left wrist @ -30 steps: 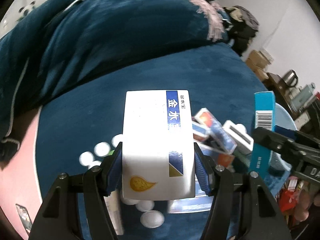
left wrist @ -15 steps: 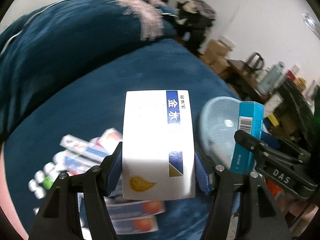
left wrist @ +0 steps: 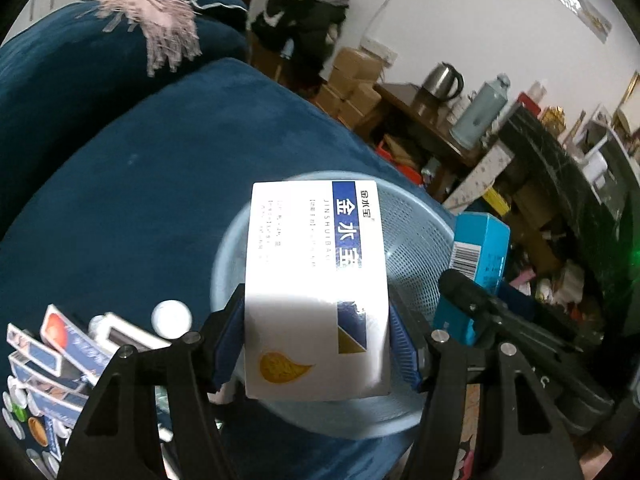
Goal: Organize objects
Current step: 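Carry both boxes over the colander and open both grippers to drop them, then move both grippers back to the pile of boxes and caps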
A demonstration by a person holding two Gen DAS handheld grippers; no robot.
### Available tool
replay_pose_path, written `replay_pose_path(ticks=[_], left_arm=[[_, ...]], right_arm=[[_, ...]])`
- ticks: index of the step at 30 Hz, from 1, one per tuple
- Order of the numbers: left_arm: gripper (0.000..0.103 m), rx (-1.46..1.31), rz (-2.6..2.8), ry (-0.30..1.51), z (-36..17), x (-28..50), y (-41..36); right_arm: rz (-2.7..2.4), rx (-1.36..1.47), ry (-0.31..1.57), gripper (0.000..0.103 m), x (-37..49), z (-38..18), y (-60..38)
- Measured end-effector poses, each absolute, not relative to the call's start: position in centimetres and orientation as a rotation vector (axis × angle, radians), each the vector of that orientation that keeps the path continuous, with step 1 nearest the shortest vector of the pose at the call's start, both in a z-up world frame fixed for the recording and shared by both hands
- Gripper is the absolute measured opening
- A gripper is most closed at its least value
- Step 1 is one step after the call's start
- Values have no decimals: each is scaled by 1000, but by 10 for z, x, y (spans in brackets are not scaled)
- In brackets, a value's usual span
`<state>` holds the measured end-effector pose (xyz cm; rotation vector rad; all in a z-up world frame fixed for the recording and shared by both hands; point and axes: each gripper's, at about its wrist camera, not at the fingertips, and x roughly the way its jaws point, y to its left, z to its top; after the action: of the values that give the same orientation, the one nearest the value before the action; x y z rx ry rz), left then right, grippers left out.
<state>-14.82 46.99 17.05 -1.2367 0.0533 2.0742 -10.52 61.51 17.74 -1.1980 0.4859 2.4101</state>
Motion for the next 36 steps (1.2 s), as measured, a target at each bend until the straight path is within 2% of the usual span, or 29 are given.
replay_pose_path(ticks=[2,4,6,7,8,11,19,36], left_arm=[[70,-1255,2087,49,164,-150,480],[86,-1271,2100,32,162,-152,480],[95,-1260,2118,26,163,-153,476],[99,-1252,2129,29,164,-152,472],[100,-1246,2145,37,166,-153,468],[101,-1245,2182,58,168,-152,456],[101,-1280,2267,100,168,-156,419],[102,-1373,2391,-68,168,-159,272]], right_arm=[[2388,-1208,465,60,-105,173,620],[2382,-1205,482,60,-105,169,627],[2369,-1189,544,67,-101,169,634],[2366,-1177,547,76,-98,170,636],[2365,-1160,542,84,-97,171,636],[2370,-1169,544,89,-98,169,635],[2416,-1238,513,91,-107,168,618],[2601,-1391,343,92,-136,167,524]])
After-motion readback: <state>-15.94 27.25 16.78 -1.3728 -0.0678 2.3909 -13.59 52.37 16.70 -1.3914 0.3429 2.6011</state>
